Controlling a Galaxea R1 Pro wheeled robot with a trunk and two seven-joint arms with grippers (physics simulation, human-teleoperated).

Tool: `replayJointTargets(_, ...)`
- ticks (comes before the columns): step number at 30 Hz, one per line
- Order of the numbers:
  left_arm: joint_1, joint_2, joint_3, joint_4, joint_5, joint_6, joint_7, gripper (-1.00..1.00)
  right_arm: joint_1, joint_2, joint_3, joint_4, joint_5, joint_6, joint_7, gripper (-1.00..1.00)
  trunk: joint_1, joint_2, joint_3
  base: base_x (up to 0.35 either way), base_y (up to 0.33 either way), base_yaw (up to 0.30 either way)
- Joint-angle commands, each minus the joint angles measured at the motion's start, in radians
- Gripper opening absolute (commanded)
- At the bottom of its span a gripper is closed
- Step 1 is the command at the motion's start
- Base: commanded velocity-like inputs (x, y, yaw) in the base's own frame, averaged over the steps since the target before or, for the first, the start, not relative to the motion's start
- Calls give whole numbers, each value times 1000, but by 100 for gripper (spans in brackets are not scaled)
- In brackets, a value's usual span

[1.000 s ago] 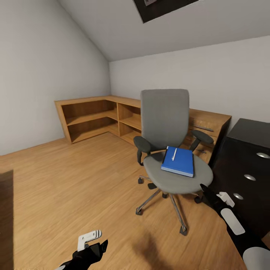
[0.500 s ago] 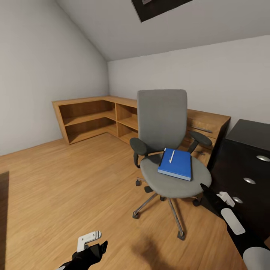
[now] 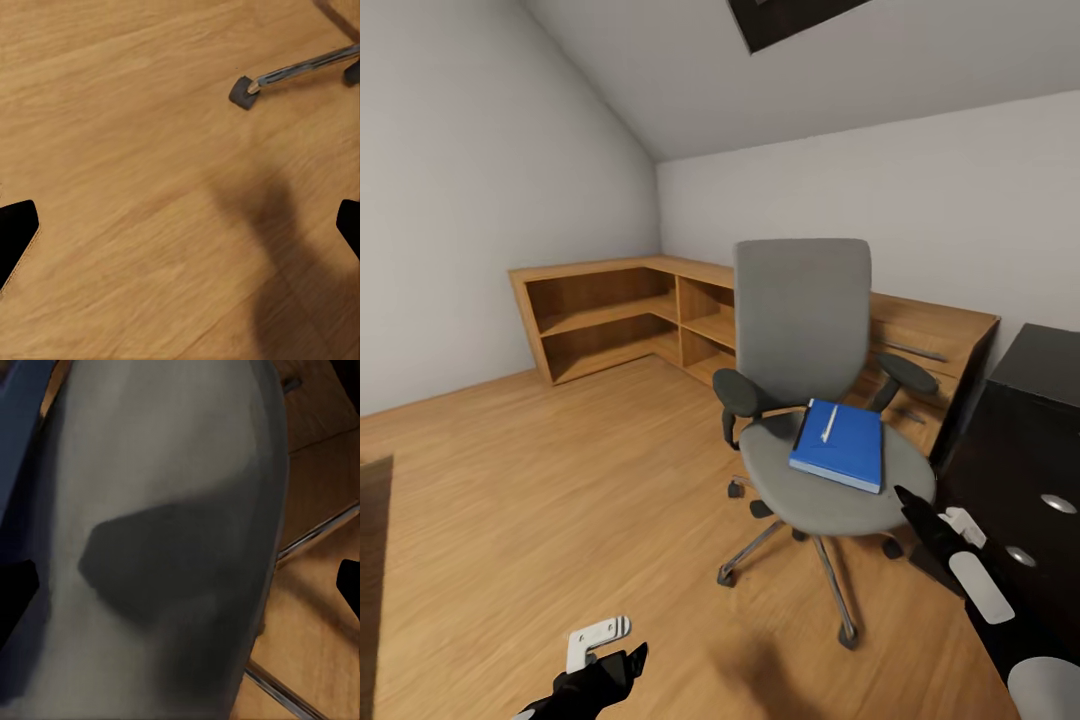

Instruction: In the bedroom, organize the workspace by keeping the computer under the desk, ensuring the monitor is on the desk, placing the keyboard on the desk next to the monitor, placing the mouse on the desk next to the keyboard, moving the folder from the swivel chair onto the desk next to the mouse, stacking the notebook on top of the folder with the pen on top of the notebook, and positioning the swivel chair next to the desk.

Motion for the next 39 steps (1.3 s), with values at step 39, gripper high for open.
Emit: replayJointTargets(39, 0, -2, -17, 0, 9, 2, 10, 100, 1, 2, 1, 20, -10, 6, 4, 100, 1, 0, -17, 55, 0, 123)
